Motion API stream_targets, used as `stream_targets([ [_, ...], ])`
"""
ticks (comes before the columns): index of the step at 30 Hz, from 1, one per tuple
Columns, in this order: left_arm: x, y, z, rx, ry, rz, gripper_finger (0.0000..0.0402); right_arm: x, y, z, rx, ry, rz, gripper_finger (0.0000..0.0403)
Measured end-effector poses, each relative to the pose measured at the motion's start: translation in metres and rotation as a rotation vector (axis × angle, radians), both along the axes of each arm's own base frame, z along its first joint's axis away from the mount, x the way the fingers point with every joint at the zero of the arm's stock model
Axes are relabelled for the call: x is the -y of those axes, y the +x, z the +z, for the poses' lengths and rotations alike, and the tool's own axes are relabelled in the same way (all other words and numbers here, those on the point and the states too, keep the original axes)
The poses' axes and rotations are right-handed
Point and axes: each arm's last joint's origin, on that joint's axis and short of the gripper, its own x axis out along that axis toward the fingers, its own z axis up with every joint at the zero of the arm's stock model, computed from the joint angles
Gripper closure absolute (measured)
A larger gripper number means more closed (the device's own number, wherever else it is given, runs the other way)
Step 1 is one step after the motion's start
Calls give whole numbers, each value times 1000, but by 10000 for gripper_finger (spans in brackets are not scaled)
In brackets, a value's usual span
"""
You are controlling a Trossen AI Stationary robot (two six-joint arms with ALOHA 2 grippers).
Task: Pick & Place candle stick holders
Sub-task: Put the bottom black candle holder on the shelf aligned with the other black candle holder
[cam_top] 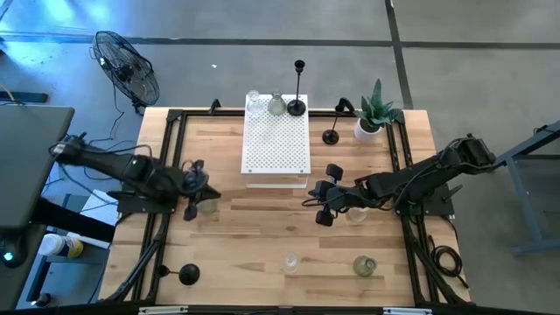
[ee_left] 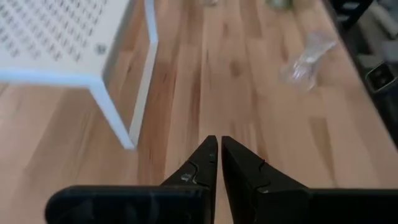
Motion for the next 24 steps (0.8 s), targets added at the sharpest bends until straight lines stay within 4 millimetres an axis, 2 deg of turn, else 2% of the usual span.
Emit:
stream_targets([
  [6,13,-21,-4,-19,12,45,383,0,0,0,-1,2,2,402],
  [12,16,-44,-4,-13,-31,-1,383,0,1,1,18,3,7,402],
  [16,17,-56,-9,-88,-76,-91,383,-1,3,4,43,-2,18,401],
  [20,23,-62,-9,-153,-158,-233,383,-1,5,5,62,-4,28,402],
  [24,28,-66,-10,-222,-234,-303,383,-2,5,5,61,-2,31,402],
])
